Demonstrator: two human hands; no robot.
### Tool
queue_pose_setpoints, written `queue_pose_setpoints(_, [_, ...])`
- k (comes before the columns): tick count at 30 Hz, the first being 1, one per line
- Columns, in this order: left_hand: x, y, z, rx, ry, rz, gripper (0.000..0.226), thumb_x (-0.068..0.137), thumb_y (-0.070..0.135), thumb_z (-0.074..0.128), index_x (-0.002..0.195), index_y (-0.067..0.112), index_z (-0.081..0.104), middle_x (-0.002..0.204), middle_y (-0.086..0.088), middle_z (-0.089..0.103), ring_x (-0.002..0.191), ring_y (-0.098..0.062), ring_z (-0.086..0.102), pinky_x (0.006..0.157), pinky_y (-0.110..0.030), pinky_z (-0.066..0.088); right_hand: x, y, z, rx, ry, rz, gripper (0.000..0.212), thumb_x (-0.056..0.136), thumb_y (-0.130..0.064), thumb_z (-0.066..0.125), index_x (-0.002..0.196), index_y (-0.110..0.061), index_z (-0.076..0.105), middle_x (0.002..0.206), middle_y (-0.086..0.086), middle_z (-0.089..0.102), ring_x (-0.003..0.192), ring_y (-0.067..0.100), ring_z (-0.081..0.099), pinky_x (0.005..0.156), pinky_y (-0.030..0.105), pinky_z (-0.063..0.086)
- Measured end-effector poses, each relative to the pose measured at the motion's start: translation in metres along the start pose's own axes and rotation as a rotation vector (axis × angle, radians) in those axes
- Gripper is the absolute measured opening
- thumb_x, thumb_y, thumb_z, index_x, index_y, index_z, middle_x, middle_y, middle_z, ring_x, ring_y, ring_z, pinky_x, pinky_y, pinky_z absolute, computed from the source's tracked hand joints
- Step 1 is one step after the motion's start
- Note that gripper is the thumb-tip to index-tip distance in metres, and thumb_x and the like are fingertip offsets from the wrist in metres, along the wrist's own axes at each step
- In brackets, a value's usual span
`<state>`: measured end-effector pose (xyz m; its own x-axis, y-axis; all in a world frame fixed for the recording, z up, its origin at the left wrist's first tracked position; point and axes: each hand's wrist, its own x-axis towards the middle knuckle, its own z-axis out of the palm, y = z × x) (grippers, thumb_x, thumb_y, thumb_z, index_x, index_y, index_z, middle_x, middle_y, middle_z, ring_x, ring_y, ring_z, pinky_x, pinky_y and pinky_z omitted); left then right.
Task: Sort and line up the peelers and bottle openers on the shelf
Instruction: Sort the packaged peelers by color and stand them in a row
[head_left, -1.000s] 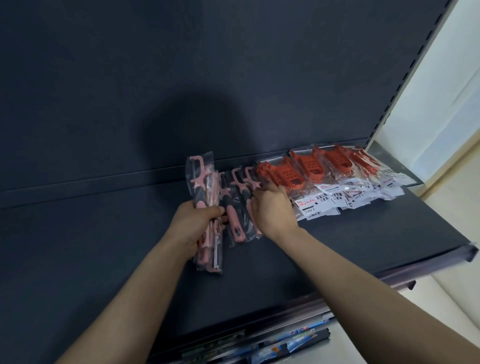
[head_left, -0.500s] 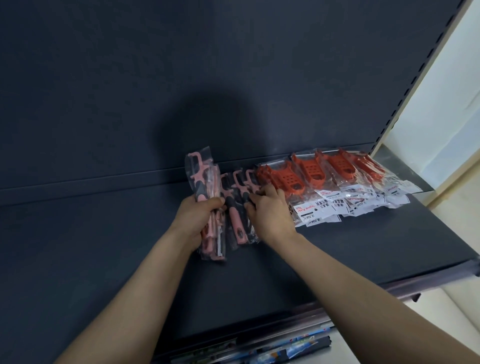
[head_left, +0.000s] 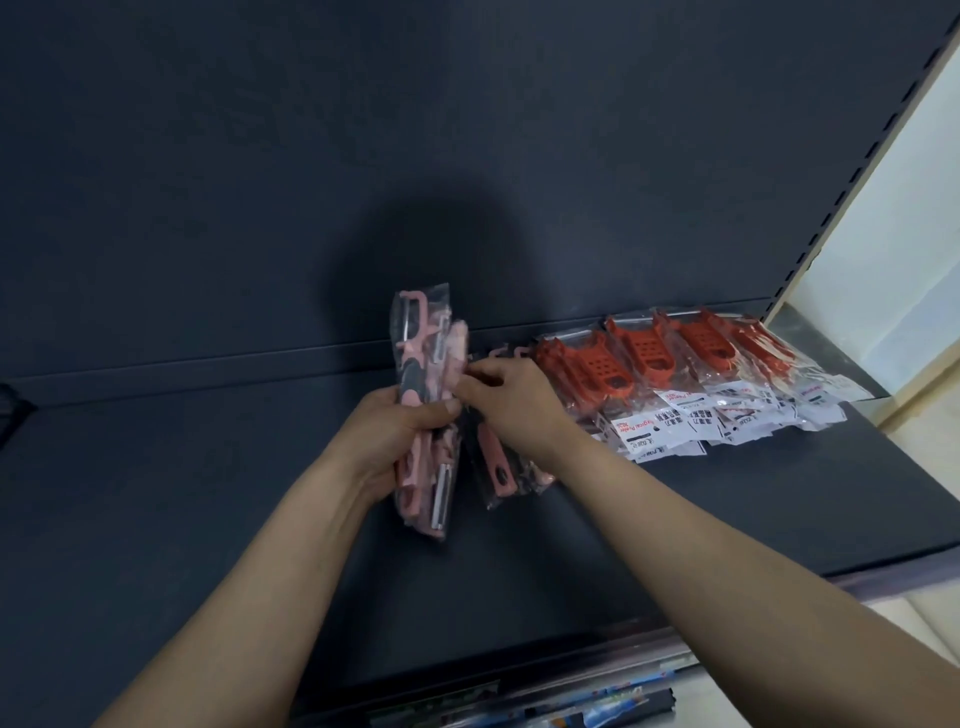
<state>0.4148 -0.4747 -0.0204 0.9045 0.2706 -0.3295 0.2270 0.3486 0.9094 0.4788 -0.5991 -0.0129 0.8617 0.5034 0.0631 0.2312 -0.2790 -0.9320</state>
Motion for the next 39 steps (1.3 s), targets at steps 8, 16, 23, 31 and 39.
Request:
queue_pose_setpoints(8, [-0.007, 0.010, -0.021, -0.061, 0.000, -0.037, 0.012, 0.083, -0.003, 0.063, 0.095, -0.002, 0.063, 0.071, -0.010, 0.071, 0.060, -0.018, 0.068, 0.052, -0.027, 0.055, 0.011, -0.021, 0.010, 0.329, 0.093, 0.280, 0.019, 0.082, -0.003, 0.060, 0.064, -0.008, 0.057, 0.047, -0.001, 0.052, 0.039, 0.008, 0.045, 0.039, 0.018, 0.035])
queue_pose_setpoints(16, [-0.008, 0.016, -0.047, -0.031, 0.156, -0.022, 0.008, 0.084, 0.001, 0.065, 0.090, 0.003, 0.061, 0.067, -0.009, 0.070, 0.056, -0.017, 0.067, 0.048, -0.026, 0.054, 0.013, -0.030, 0.014, 0.410, 0.294, 0.200, 0.022, 0.083, 0.007, 0.052, 0.081, -0.014, 0.058, 0.070, 0.003, 0.060, 0.053, 0.011, 0.052, 0.047, 0.022, 0.041])
queue_pose_setpoints(23, [-0.005, 0.014, -0.059, 0.003, 0.226, 0.054, 0.010, 0.084, 0.000, 0.064, 0.084, 0.009, 0.060, 0.076, -0.005, 0.061, 0.069, -0.015, 0.056, 0.072, -0.028, 0.050, -0.002, -0.046, 0.011, 0.350, 0.183, -0.174, 0.009, 0.081, 0.014, 0.058, 0.082, 0.005, 0.056, 0.078, 0.017, 0.061, 0.070, 0.014, 0.056, 0.063, 0.018, 0.045])
queue_pose_setpoints(31, [-0.008, 0.006, -0.058, 0.031, 0.215, 0.070, 0.009, 0.082, 0.002, 0.067, 0.085, 0.010, 0.062, 0.074, -0.003, 0.062, 0.064, -0.013, 0.057, 0.066, -0.026, 0.051, -0.033, -0.004, 0.018, -0.616, 0.044, -0.533, 0.010, 0.087, 0.000, 0.054, 0.093, -0.003, 0.062, 0.084, -0.001, 0.059, 0.079, 0.015, 0.048, 0.071, 0.021, 0.036])
queue_pose_setpoints(39, [-0.018, -0.005, -0.047, 0.054, 0.217, 0.047, 0.008, 0.081, 0.001, 0.067, 0.085, 0.008, 0.064, 0.071, -0.004, 0.062, 0.063, -0.013, 0.058, 0.065, -0.026, 0.052, -0.049, 0.025, 0.021, -0.855, -0.140, -0.491, 0.034, 0.077, -0.001, 0.056, 0.105, -0.015, 0.066, 0.120, 0.002, 0.058, 0.114, 0.023, 0.053, 0.091, 0.040, 0.042])
